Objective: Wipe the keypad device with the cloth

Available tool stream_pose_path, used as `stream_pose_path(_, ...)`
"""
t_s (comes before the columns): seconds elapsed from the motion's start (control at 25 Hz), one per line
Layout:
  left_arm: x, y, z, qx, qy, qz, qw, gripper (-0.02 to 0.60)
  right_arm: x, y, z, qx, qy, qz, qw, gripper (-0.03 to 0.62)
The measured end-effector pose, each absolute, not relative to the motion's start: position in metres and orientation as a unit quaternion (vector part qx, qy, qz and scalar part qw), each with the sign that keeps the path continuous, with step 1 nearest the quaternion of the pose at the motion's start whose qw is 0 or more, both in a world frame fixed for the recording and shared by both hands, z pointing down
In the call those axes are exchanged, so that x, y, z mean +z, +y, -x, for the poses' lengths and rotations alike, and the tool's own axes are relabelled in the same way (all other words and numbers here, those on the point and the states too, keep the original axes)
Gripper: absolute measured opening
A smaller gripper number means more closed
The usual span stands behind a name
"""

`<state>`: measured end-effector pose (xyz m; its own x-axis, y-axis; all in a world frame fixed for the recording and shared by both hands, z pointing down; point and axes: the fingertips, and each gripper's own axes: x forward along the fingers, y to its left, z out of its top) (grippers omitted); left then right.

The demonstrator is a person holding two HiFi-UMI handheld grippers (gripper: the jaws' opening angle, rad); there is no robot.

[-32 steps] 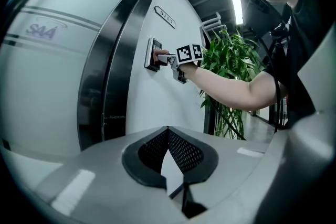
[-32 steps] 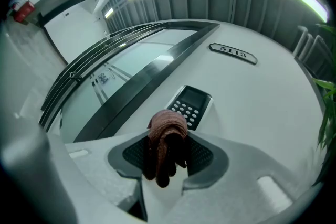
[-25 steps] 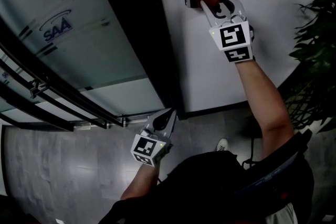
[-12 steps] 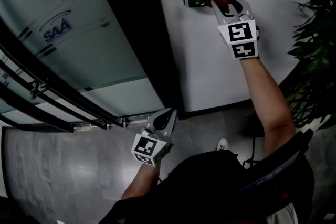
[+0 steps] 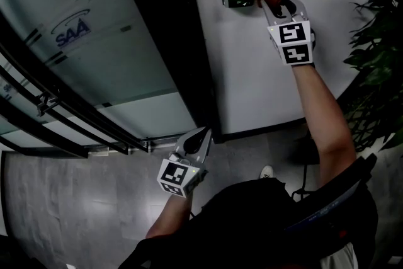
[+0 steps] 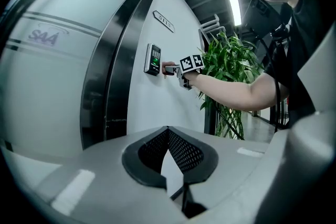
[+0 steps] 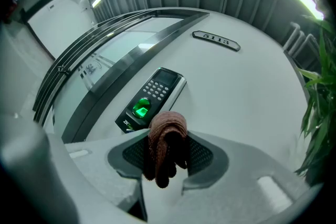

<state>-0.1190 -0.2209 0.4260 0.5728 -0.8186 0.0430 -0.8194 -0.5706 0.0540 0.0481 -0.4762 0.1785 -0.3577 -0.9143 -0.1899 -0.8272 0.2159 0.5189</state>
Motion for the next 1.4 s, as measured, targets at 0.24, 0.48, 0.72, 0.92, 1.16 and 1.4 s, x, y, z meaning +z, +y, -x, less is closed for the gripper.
stream_pose_path(0.24, 0.426, -0.202, 0.127, 0.007, -0.454, -0.89, 0.035, 0.016, 0.179, -0.44, -0.048, -0.278, -0.773, -0.564, 0.078, 0.144)
stream_pose_path(0.48, 0.431, -0.182, 0.127, 0.011, -0.432, -0.901, 0.043, 0.017, 0.199, -0.383, -0.062, -0.246, -0.782, -0.567, 0.076, 0.144)
stream_pose_path(0.72, 0.433, -0.167, 0.105, 0.015, -0.401, -0.914, 0.055, 0.017, 0.244, -0.32, -0.084, -0.212, -0.794, -0.564, 0.085, 0.144)
stream_pose_path(0.92, 0.424, -0.159, 0.09, 0.002, -0.407, -0.912, 0.046, 0.016, 0.279, -0.261, -0.092, -0.17, -0.828, -0.531, 0.062, 0.144)
stream_pose_path(1.16, 0.412, -0.15, 0.066, -0.008, -0.431, -0.901, 0.042, 0.016, 0.323, -0.192, -0.103, -0.104, -0.864, -0.491, 0.047, 0.144)
stream_pose_path(1.4, 0.413, -0.129, 0.03, -0.005, -0.441, -0.897, 0.043, 0.017, 0.356, -0.146, -0.126, -0.059, -0.883, -0.464, 0.045, 0.144)
